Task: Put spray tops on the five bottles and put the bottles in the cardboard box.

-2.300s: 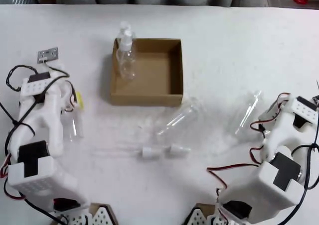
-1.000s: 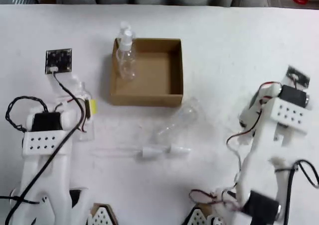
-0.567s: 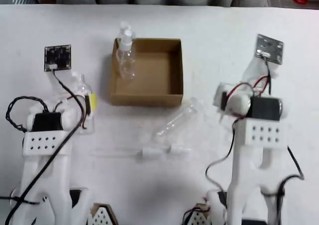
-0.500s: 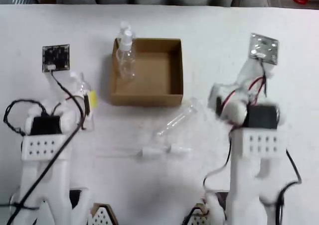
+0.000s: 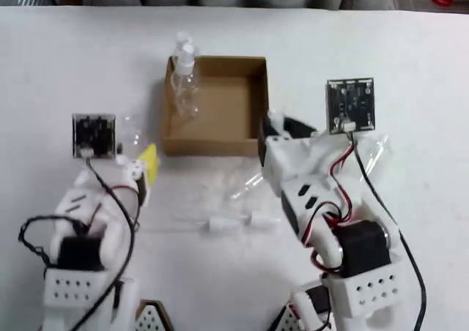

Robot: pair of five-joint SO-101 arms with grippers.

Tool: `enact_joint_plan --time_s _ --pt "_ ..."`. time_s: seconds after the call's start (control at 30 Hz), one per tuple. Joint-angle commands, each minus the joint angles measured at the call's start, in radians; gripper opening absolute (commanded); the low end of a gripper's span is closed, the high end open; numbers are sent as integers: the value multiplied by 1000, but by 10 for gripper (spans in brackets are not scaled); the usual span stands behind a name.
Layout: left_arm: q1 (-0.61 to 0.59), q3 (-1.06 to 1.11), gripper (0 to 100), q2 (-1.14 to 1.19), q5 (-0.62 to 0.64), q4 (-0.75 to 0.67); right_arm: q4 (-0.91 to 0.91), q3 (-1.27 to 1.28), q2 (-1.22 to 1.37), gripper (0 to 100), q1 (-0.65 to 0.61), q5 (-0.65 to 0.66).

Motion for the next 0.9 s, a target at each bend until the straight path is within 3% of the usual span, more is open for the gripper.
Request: enact_joint_plan --time_s 0.0,0.17,0.33,0.5,0.63,0.87 --pt "28 17 23 -125 0 -32 -213 23 -31 16 -10 12" --pt "58 77 23 -214 3 -38 -550 25 -25 16 -33 12" --pt "62 152 23 -317 3 -81 -789 8 -24 16 -168 12" --pt "58 272 23 -452 3 -138 -855 -69 -12 18 -335 15" --pt "59 284 23 -484 3 -138 -866 -213 105 17 -453 140" --pt "53 307 23 -481 3 -196 -860 -347 268 17 -524 173"
